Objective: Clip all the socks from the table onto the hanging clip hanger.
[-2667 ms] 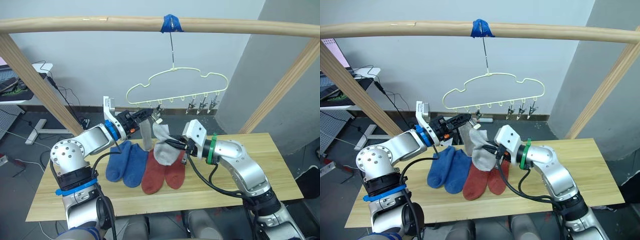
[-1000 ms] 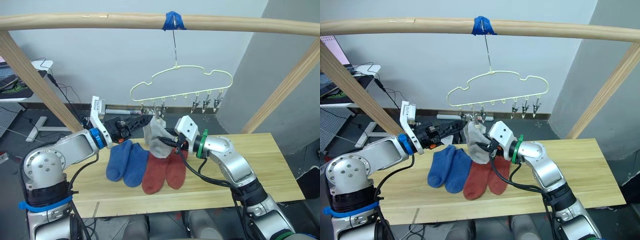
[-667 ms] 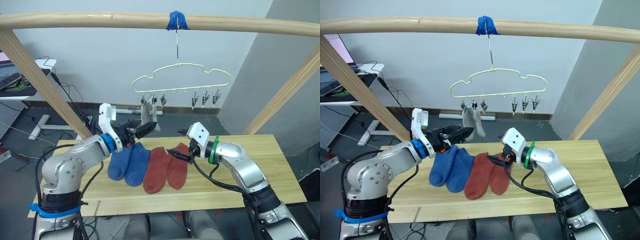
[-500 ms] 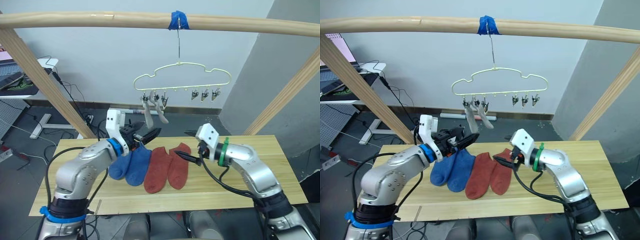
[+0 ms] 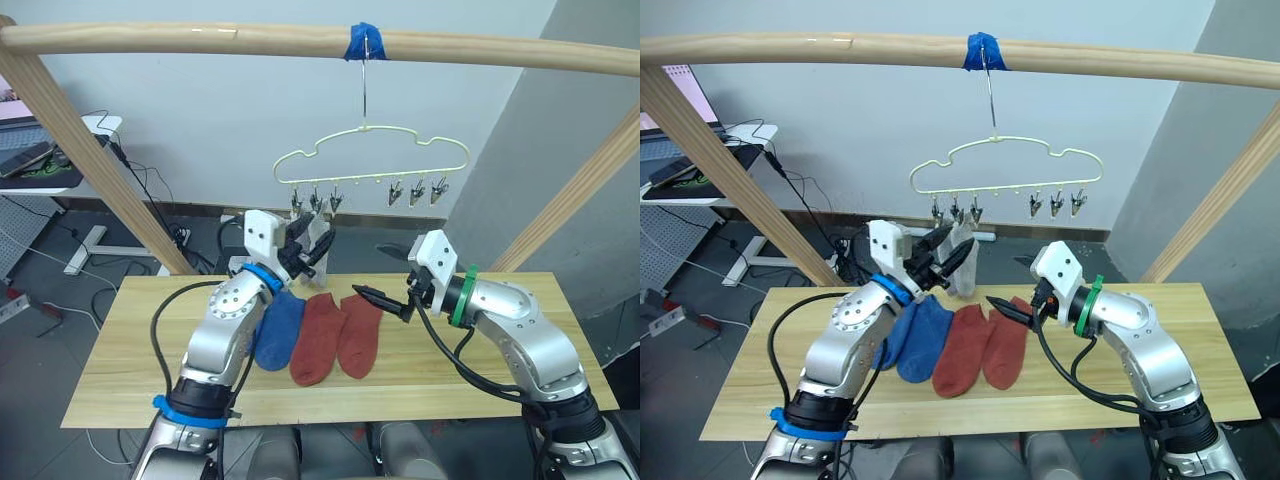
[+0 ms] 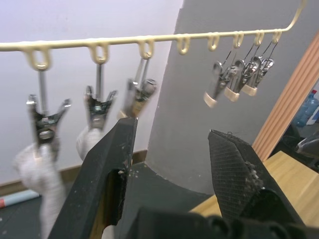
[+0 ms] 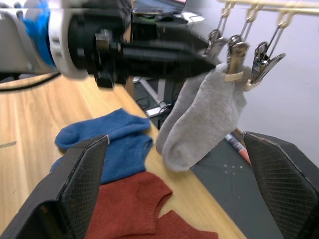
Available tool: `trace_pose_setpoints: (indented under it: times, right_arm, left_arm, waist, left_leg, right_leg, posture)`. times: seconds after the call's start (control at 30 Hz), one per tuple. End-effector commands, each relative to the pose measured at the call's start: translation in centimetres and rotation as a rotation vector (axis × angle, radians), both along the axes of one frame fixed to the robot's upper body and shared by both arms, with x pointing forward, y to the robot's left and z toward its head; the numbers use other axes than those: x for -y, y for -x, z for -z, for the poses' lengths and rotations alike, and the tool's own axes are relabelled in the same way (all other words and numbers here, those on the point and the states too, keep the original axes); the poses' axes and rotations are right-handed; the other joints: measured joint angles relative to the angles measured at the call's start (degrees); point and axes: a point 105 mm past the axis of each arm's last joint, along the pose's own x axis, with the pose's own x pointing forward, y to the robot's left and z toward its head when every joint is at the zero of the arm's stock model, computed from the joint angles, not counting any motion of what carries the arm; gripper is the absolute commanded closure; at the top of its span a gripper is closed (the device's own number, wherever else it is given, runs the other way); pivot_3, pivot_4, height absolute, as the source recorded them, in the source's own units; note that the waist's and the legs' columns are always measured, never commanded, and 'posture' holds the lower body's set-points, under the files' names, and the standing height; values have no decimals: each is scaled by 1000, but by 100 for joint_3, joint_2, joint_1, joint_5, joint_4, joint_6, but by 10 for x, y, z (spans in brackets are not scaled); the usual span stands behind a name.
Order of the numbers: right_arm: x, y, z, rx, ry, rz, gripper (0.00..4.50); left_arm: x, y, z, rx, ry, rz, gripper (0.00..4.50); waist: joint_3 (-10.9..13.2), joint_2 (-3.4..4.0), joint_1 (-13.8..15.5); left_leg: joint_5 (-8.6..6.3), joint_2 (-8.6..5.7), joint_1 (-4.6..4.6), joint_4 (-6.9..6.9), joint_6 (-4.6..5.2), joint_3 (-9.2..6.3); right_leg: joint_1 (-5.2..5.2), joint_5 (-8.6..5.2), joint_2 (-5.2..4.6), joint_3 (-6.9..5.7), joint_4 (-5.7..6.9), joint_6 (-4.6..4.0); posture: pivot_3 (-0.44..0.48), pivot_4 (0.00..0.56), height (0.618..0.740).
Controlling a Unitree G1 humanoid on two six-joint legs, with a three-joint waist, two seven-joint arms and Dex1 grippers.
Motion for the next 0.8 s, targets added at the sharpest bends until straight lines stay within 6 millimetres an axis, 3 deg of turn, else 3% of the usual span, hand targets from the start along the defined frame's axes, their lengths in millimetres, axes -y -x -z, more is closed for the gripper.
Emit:
trace_pose_setpoints:
  times: [0.03,0.53,0.8]
  right_arm:
    - [2,4,-17,53,-29,6,0]
    - [0,4,-47,128,-131,16,0]
    - [-1,4,-52,136,-130,12,0]
  left_arm:
    - [5,-3,-13,74,1,6,2002]
    - [9,-25,-6,87,-19,-30,2002]
    - [13,-40,-8,87,0,-48,2002]
  waist:
    - [0,0,-8]
    - [1,1,-31]
    - [2,0,-87]
  left_leg:
    - [0,0,0,-1,0,0]
    - [0,0,1,0,1,0]
    - [0,0,0,0,1,-1]
  right_leg:
    - [0,0,0,0,0,0]
    - [0,2,1,0,2,3]
    - [1,2,1,0,2,4]
  posture:
    - [-120,166,740]
    - [-139,173,740]
    - [-152,175,740]
